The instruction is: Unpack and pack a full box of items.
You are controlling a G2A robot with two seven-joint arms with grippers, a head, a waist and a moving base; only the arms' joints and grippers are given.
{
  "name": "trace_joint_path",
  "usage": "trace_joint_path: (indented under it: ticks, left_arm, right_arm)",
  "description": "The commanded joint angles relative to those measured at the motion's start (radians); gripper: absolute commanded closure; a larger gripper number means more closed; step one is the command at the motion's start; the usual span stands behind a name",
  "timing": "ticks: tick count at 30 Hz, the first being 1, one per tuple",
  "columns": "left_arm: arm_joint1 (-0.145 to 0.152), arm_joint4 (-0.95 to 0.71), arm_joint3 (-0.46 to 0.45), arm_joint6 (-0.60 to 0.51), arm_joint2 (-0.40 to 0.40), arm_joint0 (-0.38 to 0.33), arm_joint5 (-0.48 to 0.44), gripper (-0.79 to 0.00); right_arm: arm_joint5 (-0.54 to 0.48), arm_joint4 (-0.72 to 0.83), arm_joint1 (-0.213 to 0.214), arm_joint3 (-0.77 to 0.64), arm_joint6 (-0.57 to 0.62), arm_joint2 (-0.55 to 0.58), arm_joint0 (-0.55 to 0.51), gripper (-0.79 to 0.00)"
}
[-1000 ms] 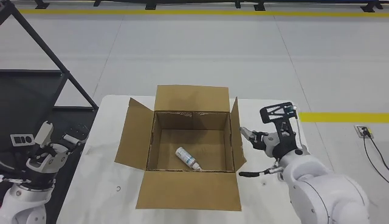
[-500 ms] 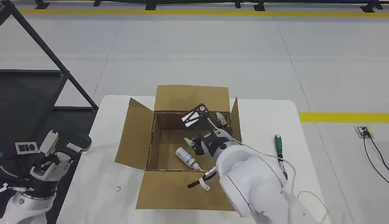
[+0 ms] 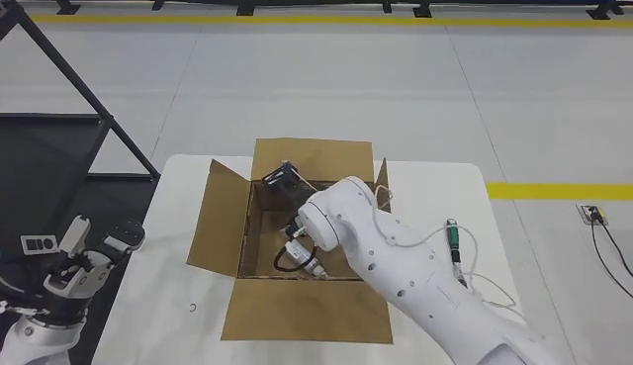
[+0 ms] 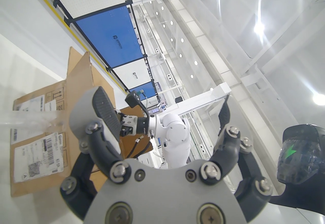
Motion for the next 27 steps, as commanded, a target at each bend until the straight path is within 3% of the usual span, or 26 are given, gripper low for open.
trace_joint_path:
  ticks: [1, 6, 19, 27]
  left_arm:
    - [0.001, -0.001, 0.001, -0.001, -0.001, -0.001, 0.001, -0.785]
    - [0.000, -0.007, 0.003, 0.029, -0.003, -0.002, 0.008, -0.785]
    - [0.000, -0.007, 0.003, 0.029, -0.003, -0.002, 0.008, -0.785]
    - [0.000, 0.011, -0.013, 0.050, 0.012, -0.001, 0.026, -0.785]
  right_arm:
    - [0.003, 0.015, -0.020, 0.063, -0.017, -0.028, 0.013, -0.785]
    - [-0.004, 0.008, -0.060, 0.194, -0.036, -0.086, 0.038, -0.785]
    - [-0.006, 0.010, -0.060, 0.192, -0.048, -0.084, 0.034, -0.785]
    - [-0.189, 0.062, -0.089, 0.334, -0.091, -0.097, 0.046, -0.785]
